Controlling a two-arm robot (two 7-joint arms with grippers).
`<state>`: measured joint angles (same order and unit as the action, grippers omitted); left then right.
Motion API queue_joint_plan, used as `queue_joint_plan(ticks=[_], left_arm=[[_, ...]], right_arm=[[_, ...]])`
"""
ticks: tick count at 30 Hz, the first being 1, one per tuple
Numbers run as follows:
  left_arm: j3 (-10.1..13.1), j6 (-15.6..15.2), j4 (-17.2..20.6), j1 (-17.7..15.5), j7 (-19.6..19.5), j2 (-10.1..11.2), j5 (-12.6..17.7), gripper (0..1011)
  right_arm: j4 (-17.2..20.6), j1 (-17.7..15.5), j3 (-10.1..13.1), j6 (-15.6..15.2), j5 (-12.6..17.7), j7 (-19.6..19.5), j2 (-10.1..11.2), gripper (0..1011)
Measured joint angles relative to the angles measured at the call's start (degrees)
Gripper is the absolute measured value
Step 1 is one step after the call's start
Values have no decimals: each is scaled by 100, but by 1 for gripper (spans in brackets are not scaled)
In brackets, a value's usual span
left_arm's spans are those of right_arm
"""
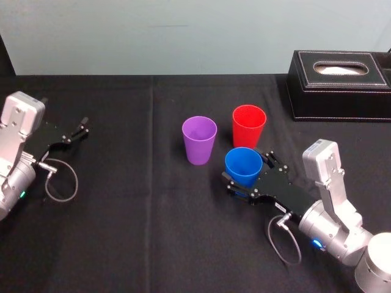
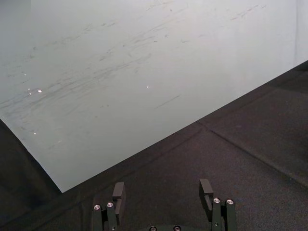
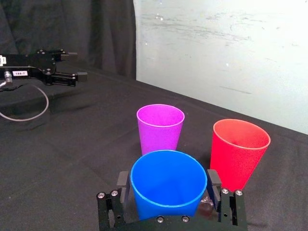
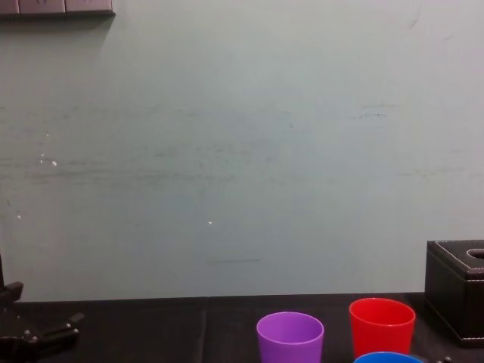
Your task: Stack the three plastic cups sequentially using one hand.
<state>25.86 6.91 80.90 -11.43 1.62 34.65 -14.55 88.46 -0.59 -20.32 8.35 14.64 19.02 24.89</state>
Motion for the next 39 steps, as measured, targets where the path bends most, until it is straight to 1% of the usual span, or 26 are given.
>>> queue_joint_plan(ticks=[17, 19, 21, 24, 25, 26, 28, 35, 39], left_arm=[[0, 0, 0, 0, 0, 0, 0, 1005], [0, 0, 0, 0, 0, 0, 0, 1005], [0, 0, 0, 0, 0, 0, 0, 1005], [0, 0, 0, 0, 0, 0, 0, 1005], [0, 0, 0, 0, 0, 0, 0, 1005], [0, 0, 0, 0, 0, 0, 0, 1005], [0, 0, 0, 0, 0, 0, 0, 1005], [0, 0, 0, 0, 0, 0, 0, 1005], [0, 0, 0, 0, 0, 0, 0, 1005]], right_arm=[[-2, -3, 2, 14, -7, 0, -4, 1004], [-1, -2, 1, 13, -6, 0, -3, 983], [1, -1, 0, 10, -3, -1, -2, 918], [2, 0, -2, 9, -2, 0, -1, 870], [3, 1, -2, 8, -1, 0, 0, 824], [3, 1, -3, 8, -1, 0, 0, 810], [4, 2, -2, 7, 1, 0, 1, 787], [5, 3, -2, 4, 5, 0, 4, 752], [153, 1, 55, -75, -91, 30, 28, 735]])
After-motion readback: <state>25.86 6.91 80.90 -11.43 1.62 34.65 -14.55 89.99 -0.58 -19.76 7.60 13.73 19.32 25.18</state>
